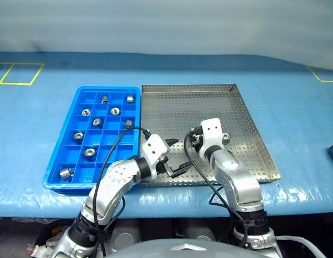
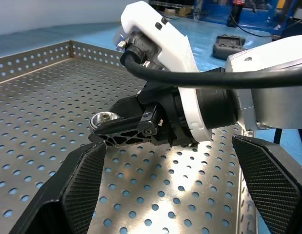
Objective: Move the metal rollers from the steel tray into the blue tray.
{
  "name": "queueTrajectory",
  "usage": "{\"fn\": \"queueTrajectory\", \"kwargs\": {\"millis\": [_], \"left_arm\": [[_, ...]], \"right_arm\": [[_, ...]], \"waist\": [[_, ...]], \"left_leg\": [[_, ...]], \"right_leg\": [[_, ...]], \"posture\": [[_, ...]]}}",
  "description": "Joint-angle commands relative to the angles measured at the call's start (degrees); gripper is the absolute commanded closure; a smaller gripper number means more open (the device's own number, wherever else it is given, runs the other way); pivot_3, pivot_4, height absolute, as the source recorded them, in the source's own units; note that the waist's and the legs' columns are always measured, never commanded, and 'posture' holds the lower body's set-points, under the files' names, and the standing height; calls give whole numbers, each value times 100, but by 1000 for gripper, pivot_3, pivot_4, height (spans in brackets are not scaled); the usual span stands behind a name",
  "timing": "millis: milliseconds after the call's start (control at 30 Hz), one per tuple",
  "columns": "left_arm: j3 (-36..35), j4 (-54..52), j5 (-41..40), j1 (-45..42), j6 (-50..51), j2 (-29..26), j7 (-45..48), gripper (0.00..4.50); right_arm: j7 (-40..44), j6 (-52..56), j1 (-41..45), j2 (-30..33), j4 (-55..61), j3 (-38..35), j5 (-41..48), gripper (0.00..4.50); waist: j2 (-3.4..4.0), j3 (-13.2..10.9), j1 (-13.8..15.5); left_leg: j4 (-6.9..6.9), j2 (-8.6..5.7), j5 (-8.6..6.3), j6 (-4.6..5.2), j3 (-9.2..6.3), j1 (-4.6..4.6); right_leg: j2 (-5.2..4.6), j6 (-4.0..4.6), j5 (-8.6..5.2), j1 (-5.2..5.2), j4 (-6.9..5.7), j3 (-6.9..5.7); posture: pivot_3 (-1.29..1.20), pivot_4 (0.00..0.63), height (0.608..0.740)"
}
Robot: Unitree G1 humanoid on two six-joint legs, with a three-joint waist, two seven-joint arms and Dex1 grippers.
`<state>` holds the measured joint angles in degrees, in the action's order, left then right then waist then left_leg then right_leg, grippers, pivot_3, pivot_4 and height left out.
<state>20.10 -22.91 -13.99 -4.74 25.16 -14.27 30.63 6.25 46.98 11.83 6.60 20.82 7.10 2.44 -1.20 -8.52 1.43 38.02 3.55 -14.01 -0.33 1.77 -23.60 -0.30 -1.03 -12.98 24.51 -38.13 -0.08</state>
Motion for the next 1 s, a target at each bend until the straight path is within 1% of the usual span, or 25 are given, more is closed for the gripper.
{"fn": "queueTrajectory", "kwargs": {"millis": [33, 133, 367, 567, 800, 1000], "left_arm": [[-324, -344, 93, 165, -342, 279, -525, 0], [-564, -487, 97, 353, -377, 431, -854, 0], [-905, -965, 482, 843, -458, 418, -1513, 0], [-1039, -1251, 613, 1285, -459, 454, -1840, 0], [-1091, -1558, 677, 1783, -475, 499, -2020, 0], [-1083, -1645, 626, 1961, -464, 478, -1996, 0]], "right_arm": [[258, -39, 503, 128, 353, 288, -24, 2825], [470, -74, 892, 202, 252, 530, -7, 2825], [941, -429, 1628, 65, -431, 960, 58, 2825], [1226, -784, 1911, -134, -996, 1118, 83, 2825], [1539, -1201, 2041, -376, -1663, 1356, 72, 2825], [1683, -1396, 2020, -476, -2105, 1282, 114, 2825]], "waist": [[0, 0, 46], [-1, 0, 132], [-1, -1, 439], [1, -2, 788], [4, -4, 1336], [5, -4, 1895]], "left_leg": [[0, 0, 0, 0, 0, 0], [-5, -1, 0, 0, -1, -2], [-9, -2, 0, 0, -6, -4], [-11, -1, 0, 0, -10, -9], [-14, 2, 0, 0, -10, -16], [-15, 4, -1, -2, -5, -23]], "right_leg": [[0, 0, 0, 0, 0, 0], [0, 1, 0, 0, 2, -3], [-1, 3, -1, 0, 6, -9], [-1, 2, -1, 2, 11, -17], [-1, 3, -2, 7, 17, -27], [-1, 4, -4, 15, 21, -32]], "posture": [[233, 150, 740], [282, 150, 740], [427, 150, 740], [526, 150, 740], [578, 150, 740], [590, 150, 740]]}}
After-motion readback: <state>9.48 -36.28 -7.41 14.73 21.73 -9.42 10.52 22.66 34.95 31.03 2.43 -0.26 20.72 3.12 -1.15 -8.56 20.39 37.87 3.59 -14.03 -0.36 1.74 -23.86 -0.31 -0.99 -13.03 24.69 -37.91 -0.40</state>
